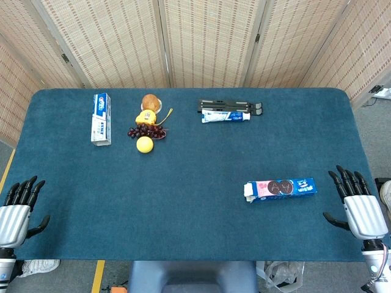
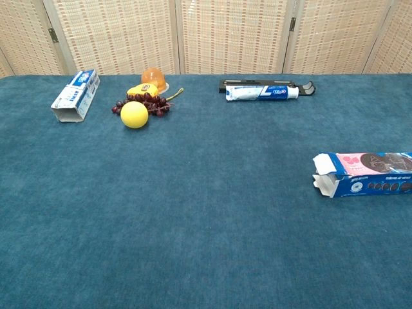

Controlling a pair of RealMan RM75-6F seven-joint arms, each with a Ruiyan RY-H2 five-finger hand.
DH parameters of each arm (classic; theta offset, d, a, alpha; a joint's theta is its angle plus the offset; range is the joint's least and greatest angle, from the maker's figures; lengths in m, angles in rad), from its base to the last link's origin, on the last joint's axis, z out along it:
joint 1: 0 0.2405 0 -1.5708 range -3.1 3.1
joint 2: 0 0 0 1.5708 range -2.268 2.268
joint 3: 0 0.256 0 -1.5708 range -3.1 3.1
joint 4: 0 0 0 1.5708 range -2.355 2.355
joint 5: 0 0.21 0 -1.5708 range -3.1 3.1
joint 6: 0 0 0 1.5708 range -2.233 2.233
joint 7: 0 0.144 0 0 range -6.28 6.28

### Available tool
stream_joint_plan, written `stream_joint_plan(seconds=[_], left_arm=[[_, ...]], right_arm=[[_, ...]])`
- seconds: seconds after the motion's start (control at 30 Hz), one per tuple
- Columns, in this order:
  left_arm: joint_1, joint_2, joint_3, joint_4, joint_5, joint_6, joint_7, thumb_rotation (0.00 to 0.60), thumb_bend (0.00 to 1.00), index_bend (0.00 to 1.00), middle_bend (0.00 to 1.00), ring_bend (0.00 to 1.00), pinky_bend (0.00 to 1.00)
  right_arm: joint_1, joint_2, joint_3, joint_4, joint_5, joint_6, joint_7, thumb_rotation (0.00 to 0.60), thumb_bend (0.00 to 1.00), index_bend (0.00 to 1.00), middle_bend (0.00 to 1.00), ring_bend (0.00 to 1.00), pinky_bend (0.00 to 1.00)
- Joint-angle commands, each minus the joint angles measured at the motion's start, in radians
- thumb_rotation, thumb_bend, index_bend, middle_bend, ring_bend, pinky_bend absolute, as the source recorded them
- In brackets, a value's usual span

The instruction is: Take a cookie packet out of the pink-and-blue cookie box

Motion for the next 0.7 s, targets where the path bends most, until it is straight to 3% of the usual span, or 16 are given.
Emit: stream_joint_plan(seconds=[0.03, 0.3, 0.5, 0.7], left_arm=[[0.001, -0.001, 0.000, 0.000, 0.000, 0.002, 0.001, 0.600, 0.35, 0.00, 0.00, 0.00, 0.00], [-0.006, -0.002, 0.011, -0.001, 0.019, -0.009, -0.012, 0.600, 0.35, 0.00, 0.00, 0.00, 0.00], [-0.020, -0.006, 0.004, 0.008, -0.006, -0.039, 0.000, 0.600, 0.36, 0.00, 0.00, 0.00, 0.00], [-0.019, -0.021, -0.003, 0.000, -0.034, -0.042, 0.046, 0.600, 0.35, 0.00, 0.00, 0.00, 0.00]], right_arm=[[0.001, 0.000, -0.001, -0.001, -0.002, 0.000, -0.002, 0.600, 0.22, 0.00, 0.00, 0.00, 0.00], [0.028, 0.004, -0.006, 0.027, -0.022, -0.039, 0.022, 0.600, 0.22, 0.00, 0.00, 0.00, 0.00], [0.113, 0.060, -0.047, 0.063, -0.059, -0.211, -0.042, 0.600, 0.22, 0.00, 0.00, 0.00, 0.00], [0.146, 0.073, -0.064, 0.120, -0.071, -0.268, 0.002, 0.600, 0.22, 0.00, 0.00, 0.00, 0.00]])
